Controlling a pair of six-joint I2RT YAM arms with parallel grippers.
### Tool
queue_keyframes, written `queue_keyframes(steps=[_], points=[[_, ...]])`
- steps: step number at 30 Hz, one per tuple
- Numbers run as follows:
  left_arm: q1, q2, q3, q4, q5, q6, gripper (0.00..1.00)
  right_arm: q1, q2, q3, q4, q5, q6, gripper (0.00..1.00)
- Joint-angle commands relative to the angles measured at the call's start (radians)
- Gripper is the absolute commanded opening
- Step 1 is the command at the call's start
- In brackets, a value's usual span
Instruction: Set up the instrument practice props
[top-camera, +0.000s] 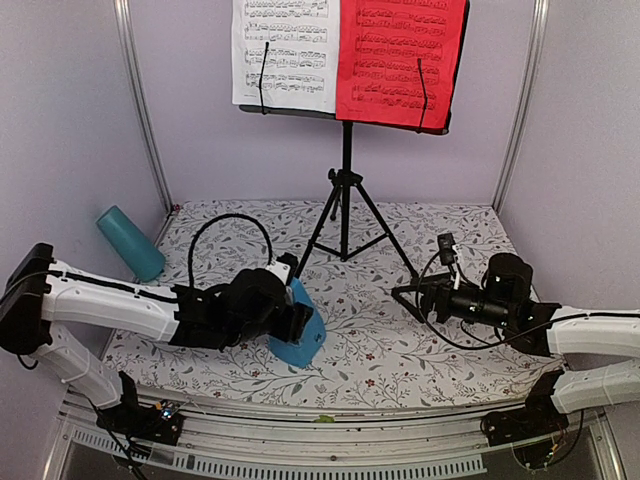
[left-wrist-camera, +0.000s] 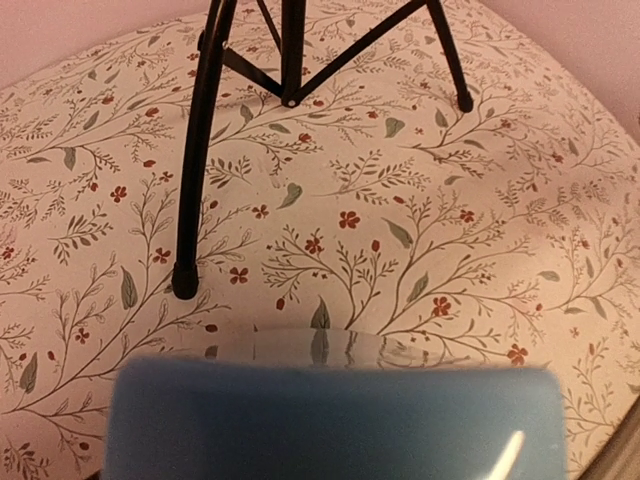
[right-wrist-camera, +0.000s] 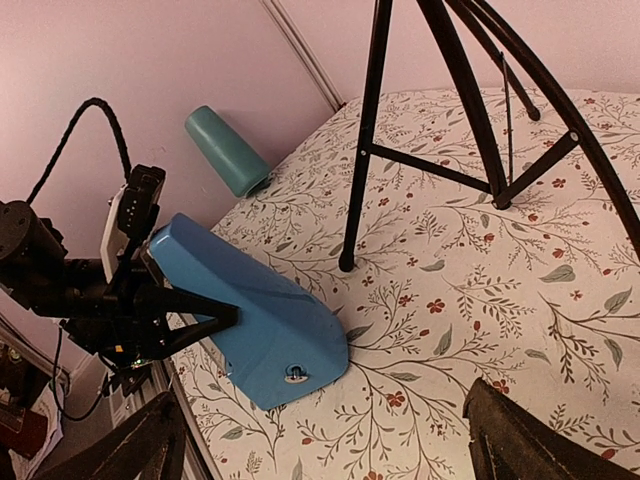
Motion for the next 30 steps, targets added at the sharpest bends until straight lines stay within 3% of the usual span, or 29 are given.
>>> queue_keyframes(steps=[1, 9, 11, 23, 30], points=[[-0.028, 0.013, 0.001, 0.134, -0.055, -0.017, 0.42, 0.005, -0.017, -0.003, 0.047, 0.026, -0.021, 0.99], [-0.026, 0.006, -0.011, 0.17, 0.013, 0.069, 0.85, 0.004, -0.031, 0.044, -0.021, -0.011, -0.086, 0.99], [-0.021, -0.002, -0.015, 0.175, 0.053, 0.097, 0.91, 0.005, -0.036, 0.046, -0.032, -0.014, -0.101, 0.99], [0.103, -0.106, -0.119, 0.222, 0.34, 0.234, 0.94, 0.005, -0.095, 0.014, -0.046, -0.021, -0.108, 0.99], [0.131, -0.087, -0.148, 0.258, 0.384, 0.265, 0.92, 0.005, -0.098, 0.016, -0.056, -0.013, -0.117, 0.99]])
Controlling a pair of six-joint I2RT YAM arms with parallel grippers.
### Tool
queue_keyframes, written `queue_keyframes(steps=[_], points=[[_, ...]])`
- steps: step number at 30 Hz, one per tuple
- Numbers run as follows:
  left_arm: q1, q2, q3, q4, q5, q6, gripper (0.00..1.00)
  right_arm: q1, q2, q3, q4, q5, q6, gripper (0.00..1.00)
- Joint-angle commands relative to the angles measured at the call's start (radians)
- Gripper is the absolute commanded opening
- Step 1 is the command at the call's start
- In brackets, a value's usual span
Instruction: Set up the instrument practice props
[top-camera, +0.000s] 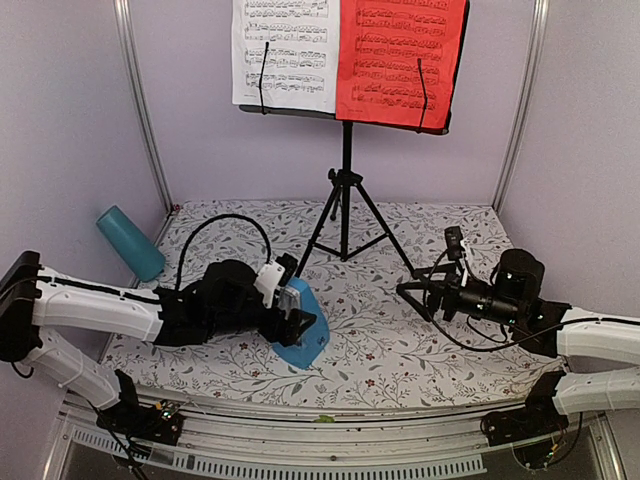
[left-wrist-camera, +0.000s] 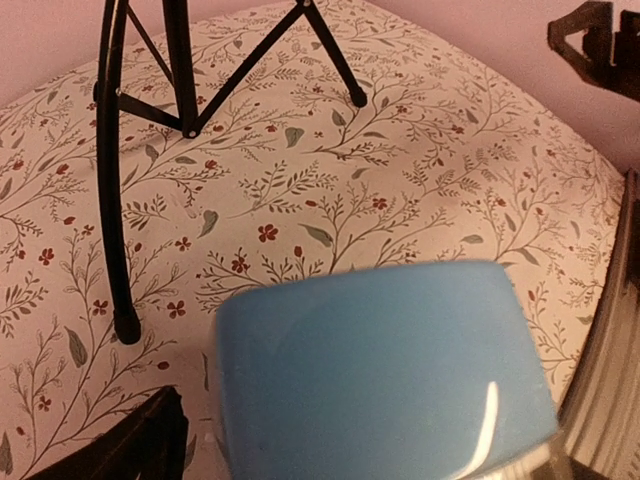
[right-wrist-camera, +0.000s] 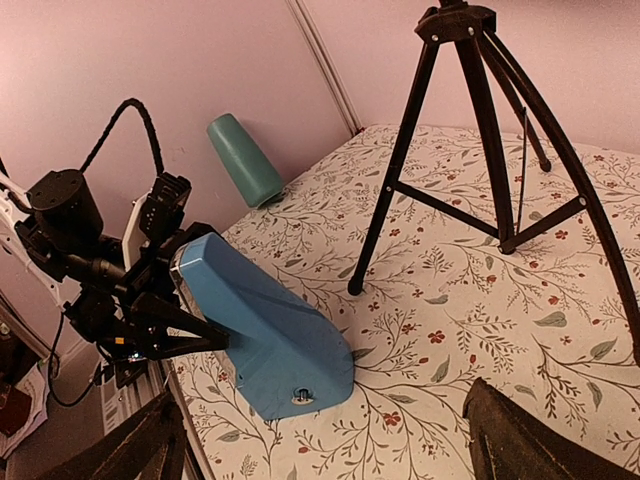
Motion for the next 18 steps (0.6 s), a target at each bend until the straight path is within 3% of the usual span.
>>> queue_keyframes(steps=[1, 18], points=[[0.017, 0.009, -0.012, 0.054, 0.059, 0.037, 0.91, 0.004, -0.009, 0.0, -0.018, 0.001, -0.017, 0.99], [0.017, 0.113, 0.016, 0.154, -0.016, 0.021, 0.82, 0.005, 0.025, 0.015, -0.002, -0.026, -0.007, 0.99]])
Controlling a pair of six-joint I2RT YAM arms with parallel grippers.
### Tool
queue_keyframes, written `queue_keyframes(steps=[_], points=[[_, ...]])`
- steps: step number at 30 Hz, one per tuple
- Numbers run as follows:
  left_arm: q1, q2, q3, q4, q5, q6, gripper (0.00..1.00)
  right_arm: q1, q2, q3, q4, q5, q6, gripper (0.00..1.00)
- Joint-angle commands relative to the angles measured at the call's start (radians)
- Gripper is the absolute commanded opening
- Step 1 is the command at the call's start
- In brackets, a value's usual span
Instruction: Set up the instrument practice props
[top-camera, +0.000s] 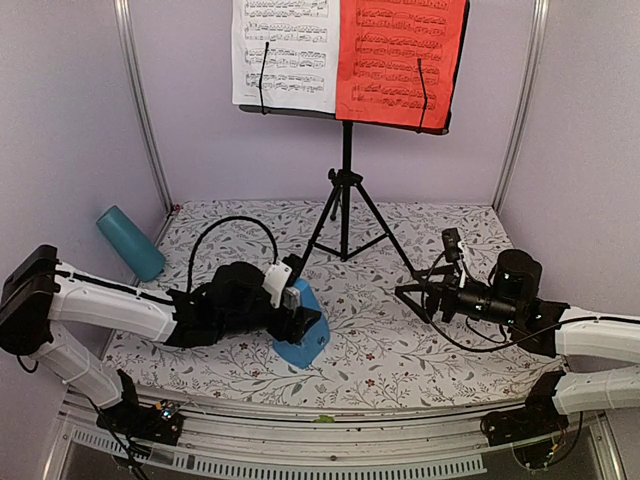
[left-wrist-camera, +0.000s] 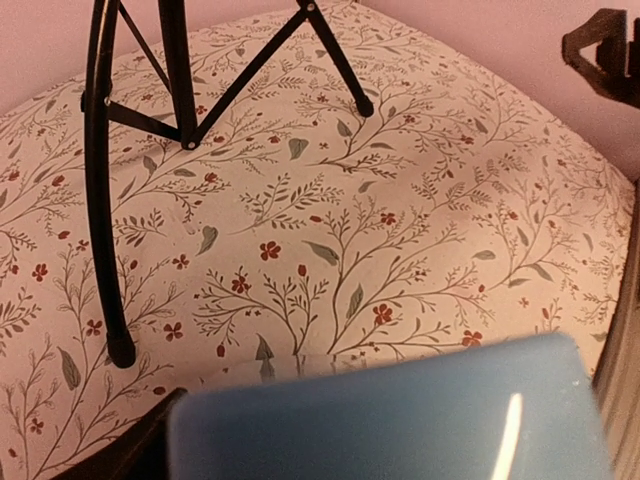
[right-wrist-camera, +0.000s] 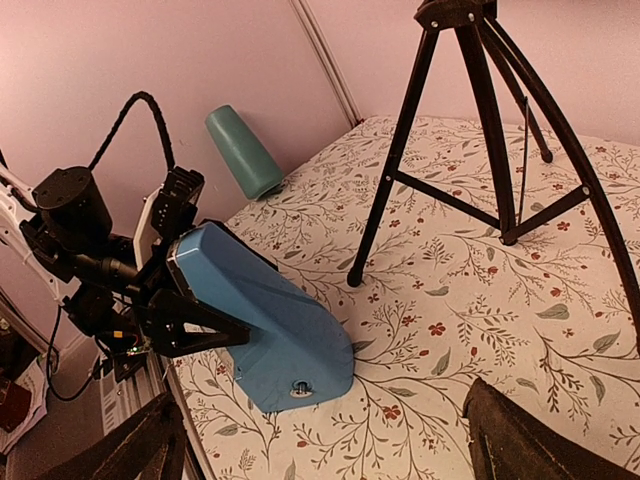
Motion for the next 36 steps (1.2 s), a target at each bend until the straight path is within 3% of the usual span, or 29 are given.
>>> queue_keyframes(steps=[1, 6, 13, 21, 28, 36], points=[[0.011, 0.034, 0.011, 0.066, -0.021, 0.001, 0.79, 0.005, 0.011, 0.015, 0.008, -0.021, -0.003, 0.99], [0.009, 0.041, 0.011, 0.093, -0.024, -0.005, 0.52, 0.005, 0.016, 0.012, 0.016, -0.033, -0.002, 0.99], [0.002, -0.013, 0.078, 0.068, -0.032, 0.013, 0.02, 0.011, 0.003, 0.037, 0.015, -0.046, -0.007, 0.99], [-0.038, -0.097, 0.241, 0.007, -0.084, 0.095, 0.0, 0.104, 0.02, 0.082, 0.026, 0.031, -0.065, 1.0], [-0.051, -0.118, 0.403, -0.056, -0.1, 0.158, 0.0, 0.273, 0.072, 0.156, 0.045, 0.288, -0.192, 0.96], [-0.079, -0.095, 0.56, -0.097, -0.105, 0.239, 0.0, 0.305, 0.087, 0.163, 0.114, 0.493, -0.307, 0.89]])
